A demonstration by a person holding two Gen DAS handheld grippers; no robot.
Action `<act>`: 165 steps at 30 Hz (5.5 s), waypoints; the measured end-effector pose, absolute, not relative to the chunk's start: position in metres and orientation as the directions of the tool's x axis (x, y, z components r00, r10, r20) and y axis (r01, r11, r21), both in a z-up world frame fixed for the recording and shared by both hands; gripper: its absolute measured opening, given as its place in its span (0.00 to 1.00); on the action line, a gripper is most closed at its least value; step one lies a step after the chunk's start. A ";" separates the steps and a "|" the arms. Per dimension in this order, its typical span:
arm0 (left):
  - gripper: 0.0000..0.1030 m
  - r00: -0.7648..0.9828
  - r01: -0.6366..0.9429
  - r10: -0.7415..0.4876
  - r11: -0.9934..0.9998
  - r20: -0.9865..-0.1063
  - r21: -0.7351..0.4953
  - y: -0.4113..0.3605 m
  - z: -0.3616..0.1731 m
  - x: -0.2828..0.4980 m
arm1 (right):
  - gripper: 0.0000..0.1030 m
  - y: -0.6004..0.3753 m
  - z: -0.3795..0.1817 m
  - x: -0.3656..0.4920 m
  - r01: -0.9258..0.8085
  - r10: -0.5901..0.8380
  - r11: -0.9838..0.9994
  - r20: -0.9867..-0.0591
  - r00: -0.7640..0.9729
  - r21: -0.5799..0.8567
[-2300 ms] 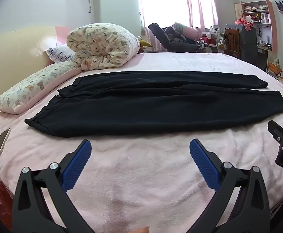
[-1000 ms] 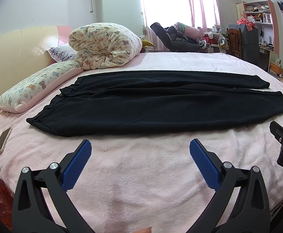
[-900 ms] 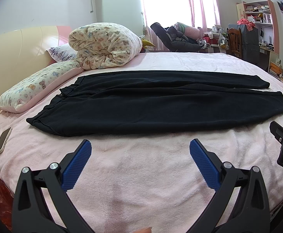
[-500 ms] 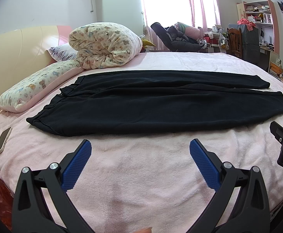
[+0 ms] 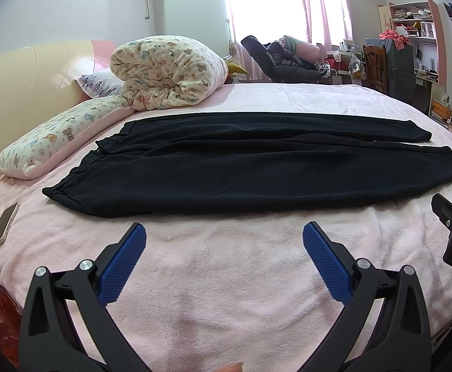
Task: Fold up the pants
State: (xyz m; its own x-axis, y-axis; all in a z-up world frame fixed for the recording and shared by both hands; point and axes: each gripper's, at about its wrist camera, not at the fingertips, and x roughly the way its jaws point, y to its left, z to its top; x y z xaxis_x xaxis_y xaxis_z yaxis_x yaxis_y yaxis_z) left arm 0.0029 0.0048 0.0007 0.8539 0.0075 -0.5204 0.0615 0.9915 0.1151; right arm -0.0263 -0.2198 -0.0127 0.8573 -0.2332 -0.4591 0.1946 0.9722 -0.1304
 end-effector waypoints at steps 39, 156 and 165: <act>0.98 0.850 0.063 0.012 0.990 -0.527 0.124 0.010 0.003 0.005 | 0.99 -0.229 -0.008 -0.023 0.183 -0.205 0.979 -0.470 0.859 -0.093; 0.98 0.839 -0.071 -0.080 0.965 -0.539 -0.254 0.053 0.044 0.110 | 0.22 -0.523 -0.008 0.073 0.408 0.187 0.636 -0.644 0.742 0.655; 0.98 0.863 -0.114 -0.094 0.921 -0.496 -0.374 0.090 0.050 0.109 | 0.55 -0.508 -0.050 0.103 0.501 0.276 0.198 -0.538 0.796 0.843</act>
